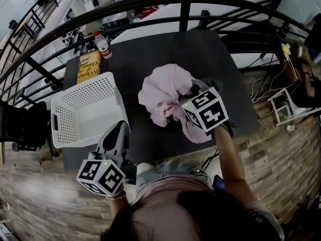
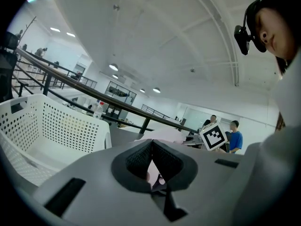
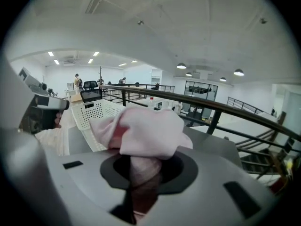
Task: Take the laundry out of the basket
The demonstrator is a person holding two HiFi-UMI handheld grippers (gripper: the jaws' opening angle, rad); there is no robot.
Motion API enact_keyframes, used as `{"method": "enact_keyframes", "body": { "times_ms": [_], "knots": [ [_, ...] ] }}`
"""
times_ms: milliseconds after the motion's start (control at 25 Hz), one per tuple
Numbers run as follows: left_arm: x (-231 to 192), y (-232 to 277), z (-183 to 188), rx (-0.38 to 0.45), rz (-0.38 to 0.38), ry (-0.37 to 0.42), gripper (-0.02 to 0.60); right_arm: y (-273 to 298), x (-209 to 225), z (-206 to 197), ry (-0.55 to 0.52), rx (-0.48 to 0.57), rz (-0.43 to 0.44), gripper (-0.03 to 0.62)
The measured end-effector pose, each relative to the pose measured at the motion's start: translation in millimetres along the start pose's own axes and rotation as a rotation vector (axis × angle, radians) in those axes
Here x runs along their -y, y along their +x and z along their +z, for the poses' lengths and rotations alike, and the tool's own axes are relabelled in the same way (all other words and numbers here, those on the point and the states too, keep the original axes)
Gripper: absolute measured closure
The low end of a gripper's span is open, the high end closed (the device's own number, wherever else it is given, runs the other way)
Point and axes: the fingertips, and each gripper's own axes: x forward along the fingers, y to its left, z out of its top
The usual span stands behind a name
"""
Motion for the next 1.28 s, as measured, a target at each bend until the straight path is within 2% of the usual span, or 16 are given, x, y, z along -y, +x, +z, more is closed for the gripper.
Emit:
{"method": "enact_keyframes", "body": {
  "times_ms": [280,480,720,960,1280],
  "knots": [
    [-0.4,-2.1,-3.7,0.000,0.043,0.001,0.583,42.3,-9.1,-40.0,0.056,-0.081,0.074,0.497],
    [4.6,-5.0,-5.5,0.000,0.069,0.002,0.583,62.5,-20.1,-62.5,0.055,-0.137,0.120,0.496],
    [9.7,-13.4,-11.7,0.004,0.099,0.000,0.583,70.6,-31.5,-87.7,0.092,-0.183,0.203,0.471],
    [10.0,-18.7,-18.7,0.002,0.113,-0.012,0.583,69.1,-32.6,-89.7,0.096,-0.176,0.207,0.436],
    [16.1,-19.4,-23.6,-0.014,0.077,-0.011,0.583,49.9,-36.9,-92.6,0.081,-0.168,0.170,0.419]
  ]
}}
